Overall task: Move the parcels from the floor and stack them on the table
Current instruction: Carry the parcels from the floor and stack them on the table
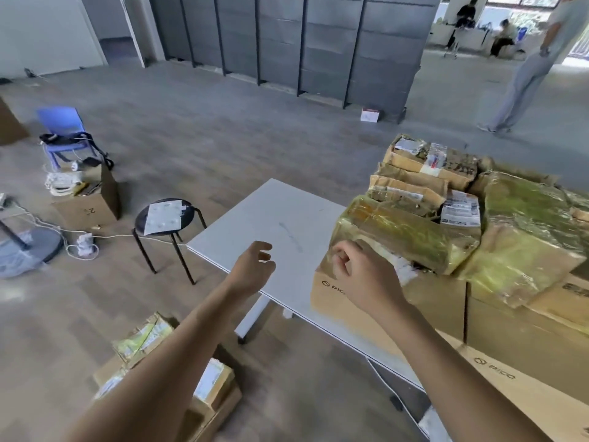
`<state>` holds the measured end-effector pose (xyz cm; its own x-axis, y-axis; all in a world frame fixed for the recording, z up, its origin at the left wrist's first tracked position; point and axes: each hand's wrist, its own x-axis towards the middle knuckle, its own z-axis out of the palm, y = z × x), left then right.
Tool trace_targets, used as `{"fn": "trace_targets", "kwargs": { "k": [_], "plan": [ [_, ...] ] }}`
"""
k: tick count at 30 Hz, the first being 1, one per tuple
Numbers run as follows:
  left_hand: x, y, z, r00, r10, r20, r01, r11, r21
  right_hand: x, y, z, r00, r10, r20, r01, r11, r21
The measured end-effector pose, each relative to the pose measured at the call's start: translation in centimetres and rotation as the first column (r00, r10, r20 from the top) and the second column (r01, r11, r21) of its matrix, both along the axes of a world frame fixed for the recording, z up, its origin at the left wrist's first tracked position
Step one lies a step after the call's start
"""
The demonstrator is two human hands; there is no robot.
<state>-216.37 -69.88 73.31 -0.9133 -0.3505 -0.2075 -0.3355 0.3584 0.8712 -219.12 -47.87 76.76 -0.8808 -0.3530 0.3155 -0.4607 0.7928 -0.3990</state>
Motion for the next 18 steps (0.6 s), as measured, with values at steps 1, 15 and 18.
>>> {"fn": "trace_targets", "kwargs": {
  "k": [1,15,18],
  "plan": [
    [0.8,-1.4,-0.2,1.000,0.003,-0.008,-0.003,1.000,0.002,0.5,-1.7,-0.6,0.999,0.021,0.028,-0.021,1.000,0.000],
    [17.3,-32.6,-8.1,0.973,0.200,0.115,-0.211,0.972,0.102,12.8,-31.7,-11.8,0.864,0.166,0.476,-0.182,0.983,-0.013],
    [19.8,-37.0,-10.5,0.947,0.240,0.215,-0.270,0.954,0.127,14.7,-35.3,-13.5,0.803,0.162,0.573,-0.181,0.983,-0.023]
  ]
}}
